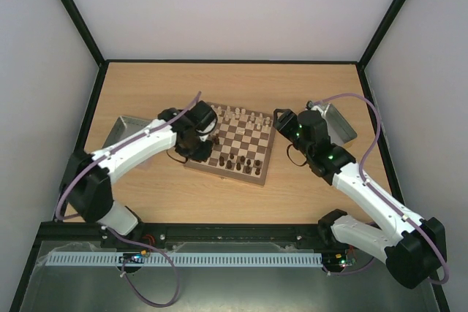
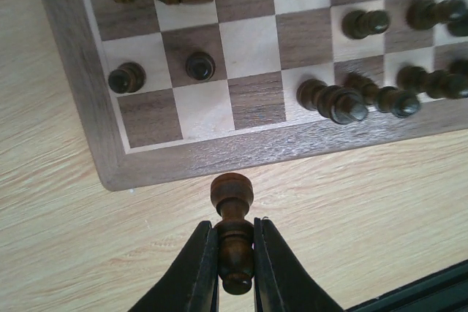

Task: Set up the chess pieces on the board
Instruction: Place the chess piece on the chessboard.

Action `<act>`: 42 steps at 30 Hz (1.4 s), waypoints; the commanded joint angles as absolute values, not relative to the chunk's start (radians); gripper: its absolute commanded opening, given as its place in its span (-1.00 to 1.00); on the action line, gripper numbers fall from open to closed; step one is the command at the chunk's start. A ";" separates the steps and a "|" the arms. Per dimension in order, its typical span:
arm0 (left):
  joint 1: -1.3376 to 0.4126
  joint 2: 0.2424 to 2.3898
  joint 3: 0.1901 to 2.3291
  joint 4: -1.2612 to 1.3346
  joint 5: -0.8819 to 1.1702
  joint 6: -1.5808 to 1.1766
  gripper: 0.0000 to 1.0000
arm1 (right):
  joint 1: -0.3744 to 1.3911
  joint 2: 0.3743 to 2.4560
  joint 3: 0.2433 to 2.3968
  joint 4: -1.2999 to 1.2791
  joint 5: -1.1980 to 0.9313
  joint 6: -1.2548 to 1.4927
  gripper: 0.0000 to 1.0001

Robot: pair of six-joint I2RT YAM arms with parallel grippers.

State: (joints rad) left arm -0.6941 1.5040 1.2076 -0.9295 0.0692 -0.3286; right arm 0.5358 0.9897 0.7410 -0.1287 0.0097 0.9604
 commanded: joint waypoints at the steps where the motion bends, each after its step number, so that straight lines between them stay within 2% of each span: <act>1: -0.714 1.586 1.263 -0.993 0.060 -0.296 -0.92 | 0.534 0.978 0.724 -0.147 0.065 0.925 0.28; 17: -0.741 1.826 1.373 -0.953 0.060 -0.289 -0.90 | 0.535 0.979 0.658 -0.094 0.008 0.955 0.28; 24: -0.741 1.859 1.394 -0.951 0.040 -0.290 -0.73 | 0.535 0.976 0.649 -0.086 0.006 0.963 0.28; 31: -0.741 1.844 1.419 -0.968 0.045 -0.287 -0.39 | 0.534 0.969 0.649 -0.092 0.005 0.967 0.28; 42: -0.714 1.752 1.348 -0.901 0.033 -0.350 -0.34 | 0.535 0.967 0.649 -0.091 0.008 0.974 0.28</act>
State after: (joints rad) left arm -0.7277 1.8126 1.3849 -0.9222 0.0402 -0.3153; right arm 0.5358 0.9829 0.6582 -0.1093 -0.0055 0.9649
